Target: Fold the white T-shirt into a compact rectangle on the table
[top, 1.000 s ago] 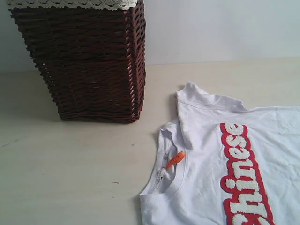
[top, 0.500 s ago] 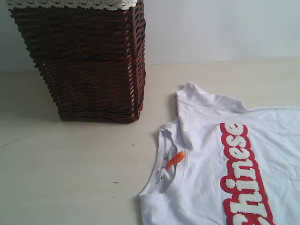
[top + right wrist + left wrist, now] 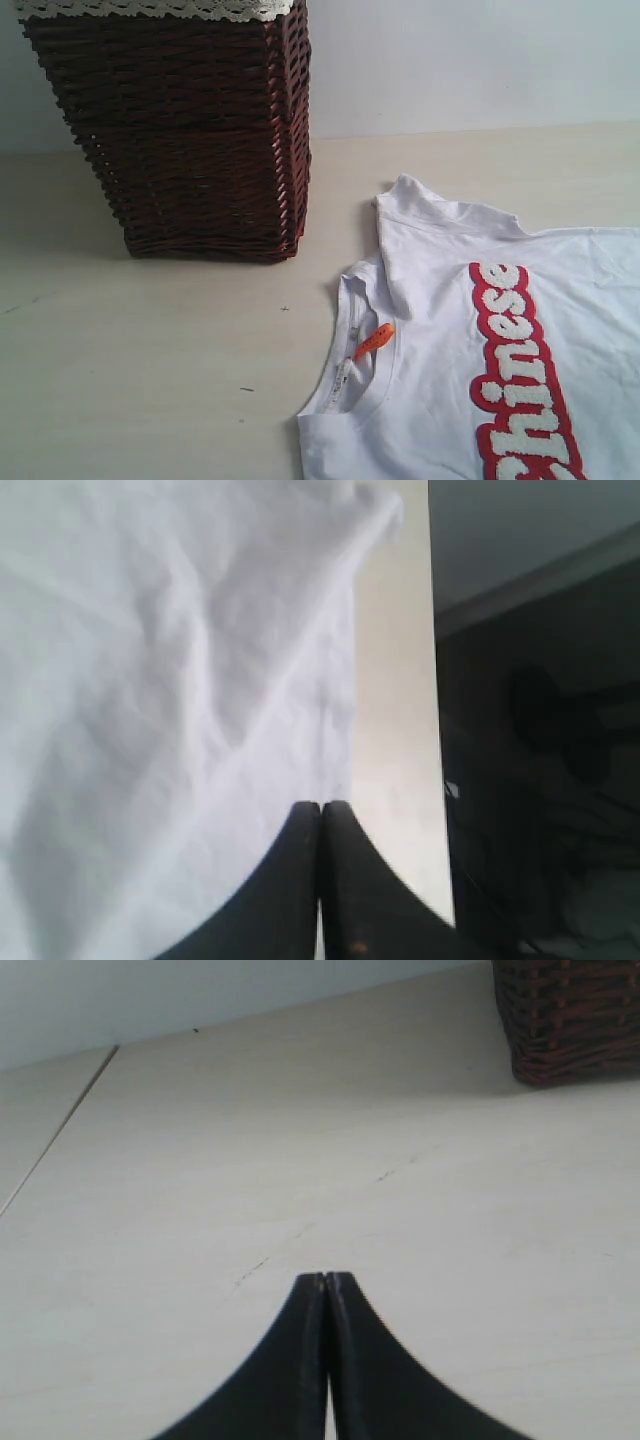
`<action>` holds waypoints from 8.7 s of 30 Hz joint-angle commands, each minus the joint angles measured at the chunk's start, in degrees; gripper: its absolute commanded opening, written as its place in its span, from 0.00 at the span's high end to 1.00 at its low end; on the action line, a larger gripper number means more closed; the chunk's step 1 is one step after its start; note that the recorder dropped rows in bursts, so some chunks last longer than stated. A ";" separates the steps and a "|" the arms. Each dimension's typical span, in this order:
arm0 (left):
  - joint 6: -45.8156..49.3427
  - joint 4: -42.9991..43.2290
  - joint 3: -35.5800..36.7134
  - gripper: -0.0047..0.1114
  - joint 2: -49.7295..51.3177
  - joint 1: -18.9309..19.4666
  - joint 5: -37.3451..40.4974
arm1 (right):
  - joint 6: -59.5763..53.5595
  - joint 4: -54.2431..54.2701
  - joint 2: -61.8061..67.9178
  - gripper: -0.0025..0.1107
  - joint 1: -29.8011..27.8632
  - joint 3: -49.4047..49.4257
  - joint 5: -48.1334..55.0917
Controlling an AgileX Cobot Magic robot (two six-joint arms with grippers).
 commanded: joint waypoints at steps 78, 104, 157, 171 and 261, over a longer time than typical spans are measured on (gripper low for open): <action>-0.35 -0.40 -0.17 0.96 -0.03 0.10 -0.20 | 66.73 -17.50 -84.16 0.91 39.86 33.18 22.55; 42.61 -39.57 -42.28 0.96 64.11 -8.96 28.74 | 66.73 -17.38 -84.16 0.91 39.86 33.18 22.55; 114.23 -105.80 -70.26 0.51 121.32 -40.60 6.78 | 67.07 -17.40 -84.16 0.91 39.86 33.18 22.55; 114.23 -104.07 -71.13 0.96 120.60 -42.75 -3.74 | 67.17 -17.40 -84.16 0.91 39.86 33.18 22.55; 93.98 -83.29 -73.22 0.96 107.78 -40.40 15.56 | 67.18 -17.24 -84.16 0.91 39.86 33.18 22.55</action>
